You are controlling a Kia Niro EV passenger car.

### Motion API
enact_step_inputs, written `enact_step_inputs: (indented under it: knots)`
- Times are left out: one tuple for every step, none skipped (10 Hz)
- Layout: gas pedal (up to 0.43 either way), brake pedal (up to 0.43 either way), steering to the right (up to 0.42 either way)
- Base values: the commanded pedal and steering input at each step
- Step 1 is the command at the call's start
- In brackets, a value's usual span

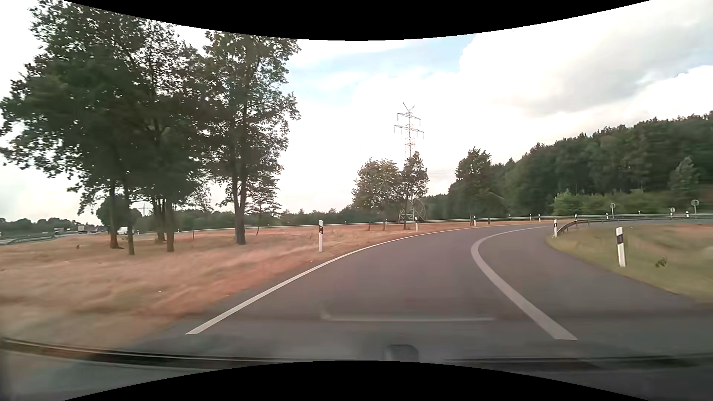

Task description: Follow the waypoints while adhering to traffic rules and regulations

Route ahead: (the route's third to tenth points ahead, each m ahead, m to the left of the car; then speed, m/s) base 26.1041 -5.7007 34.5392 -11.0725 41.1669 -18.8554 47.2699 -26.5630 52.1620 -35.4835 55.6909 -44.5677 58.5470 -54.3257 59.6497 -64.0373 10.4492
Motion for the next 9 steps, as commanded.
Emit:
enact_step_inputs:
  knots:
    - [0.098, 0.0, 0.078]
    - [0.098, 0.0, 0.078]
    - [0.098, 0.0, 0.081]
    - [0.098, 0.0, 0.087]
    - [0.098, 0.0, 0.088]
    - [0.098, 0.0, 0.087]
    - [0.098, 0.0, 0.087]
    - [0.098, 0.0, 0.088]
    - [0.098, 0.0, 0.093]
